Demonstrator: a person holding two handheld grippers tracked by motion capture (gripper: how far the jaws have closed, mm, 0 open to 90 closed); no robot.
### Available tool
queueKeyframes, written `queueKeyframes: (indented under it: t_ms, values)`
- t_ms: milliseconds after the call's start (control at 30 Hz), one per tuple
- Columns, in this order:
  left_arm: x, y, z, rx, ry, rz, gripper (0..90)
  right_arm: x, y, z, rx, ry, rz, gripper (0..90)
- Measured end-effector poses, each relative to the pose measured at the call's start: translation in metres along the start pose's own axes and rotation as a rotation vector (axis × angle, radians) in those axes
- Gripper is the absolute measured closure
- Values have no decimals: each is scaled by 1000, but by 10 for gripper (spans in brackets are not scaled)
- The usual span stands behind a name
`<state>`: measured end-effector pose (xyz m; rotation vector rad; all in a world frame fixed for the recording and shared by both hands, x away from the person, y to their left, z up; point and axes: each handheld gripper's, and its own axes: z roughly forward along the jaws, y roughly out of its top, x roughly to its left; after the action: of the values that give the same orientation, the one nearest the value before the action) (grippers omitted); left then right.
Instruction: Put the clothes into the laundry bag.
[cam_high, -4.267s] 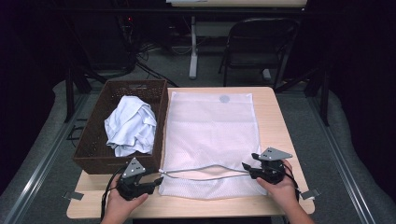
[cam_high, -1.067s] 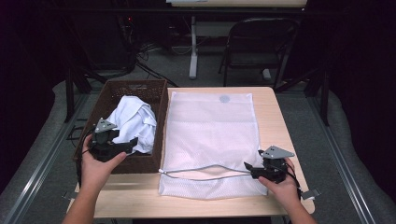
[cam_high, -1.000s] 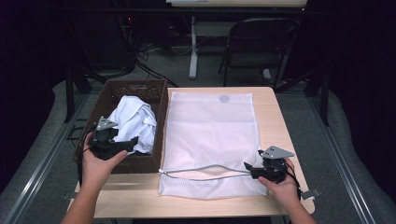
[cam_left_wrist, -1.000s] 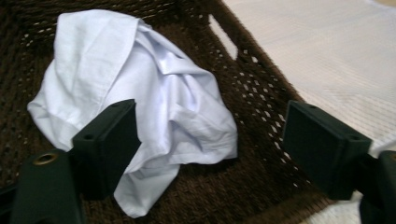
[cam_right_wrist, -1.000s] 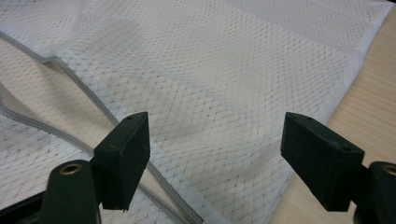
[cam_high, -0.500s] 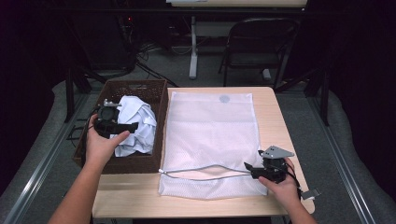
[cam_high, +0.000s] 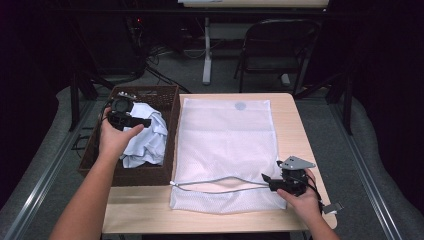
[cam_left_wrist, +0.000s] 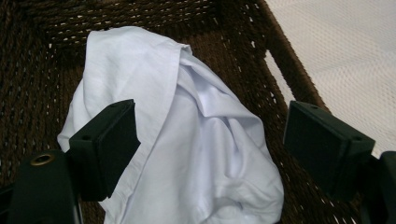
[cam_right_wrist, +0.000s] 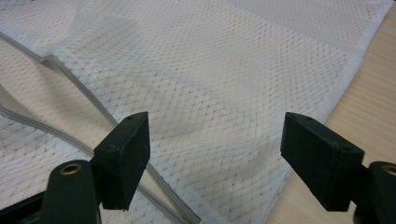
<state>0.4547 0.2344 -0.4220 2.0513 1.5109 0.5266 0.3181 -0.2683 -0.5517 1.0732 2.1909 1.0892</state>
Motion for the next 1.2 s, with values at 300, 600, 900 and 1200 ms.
queueKeyframes:
  t_ms: [300,600,900,1200]
  values:
    - [10,14,13,55,30,-13,179,0,0,0,-1,1,1,240]
    - [11,25,21,94,21,-25,179,0,0,1,1,2,-6,240]
    - [14,32,43,169,20,-59,179,0,0,2,3,6,-8,240]
    - [21,32,68,230,17,-83,179,0,0,1,2,4,-9,240]
